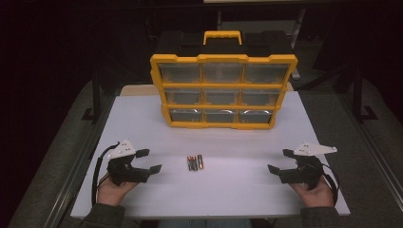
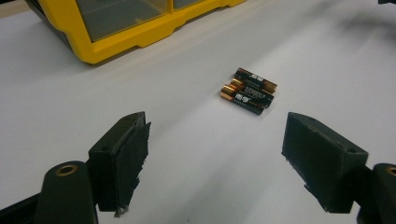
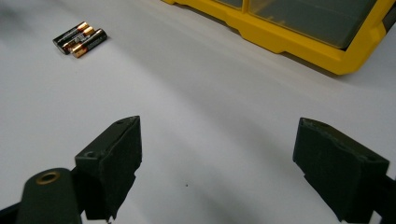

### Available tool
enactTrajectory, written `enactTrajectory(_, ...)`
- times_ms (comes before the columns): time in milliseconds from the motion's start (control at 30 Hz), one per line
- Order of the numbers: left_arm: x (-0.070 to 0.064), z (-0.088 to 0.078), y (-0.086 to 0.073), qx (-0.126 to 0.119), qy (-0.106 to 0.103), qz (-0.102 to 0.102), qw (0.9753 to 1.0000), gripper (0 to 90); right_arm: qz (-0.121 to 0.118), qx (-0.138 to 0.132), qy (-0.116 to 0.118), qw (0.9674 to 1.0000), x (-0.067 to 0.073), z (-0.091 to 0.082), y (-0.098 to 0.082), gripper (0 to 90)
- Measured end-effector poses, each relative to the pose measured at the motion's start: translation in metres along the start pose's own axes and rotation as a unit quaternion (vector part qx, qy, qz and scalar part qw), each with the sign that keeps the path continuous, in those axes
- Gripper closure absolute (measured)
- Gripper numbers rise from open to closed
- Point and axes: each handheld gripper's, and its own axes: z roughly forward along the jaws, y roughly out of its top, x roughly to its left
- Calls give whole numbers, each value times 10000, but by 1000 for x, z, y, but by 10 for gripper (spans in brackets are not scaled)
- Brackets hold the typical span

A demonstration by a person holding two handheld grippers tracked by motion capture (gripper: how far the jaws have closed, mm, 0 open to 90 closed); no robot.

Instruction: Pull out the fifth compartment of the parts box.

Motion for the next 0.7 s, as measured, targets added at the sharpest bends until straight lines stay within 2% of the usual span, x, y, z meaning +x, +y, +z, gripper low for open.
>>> enactTrajectory(300,-1,0,0,-125,-115,-9,9999,225,-15,-15,-24,10000,1,0,1,147)
enactTrajectory(567,-4,7,7,-88,-433,6,9990,231,-20,-25,14,10000,2,-1,-2,153)
enactTrajectory(600,-4,8,8,-89,-466,-25,9989,234,14,-28,13,10000,2,-2,-3,153)
enactTrajectory(633,-3,10,11,-111,-588,-54,9982,240,19,-39,10,10000,1,-2,-3,153)
enactTrajectory(700,-4,11,12,-138,-640,-124,9978,240,28,-60,12,10000,1,-2,-3,153)
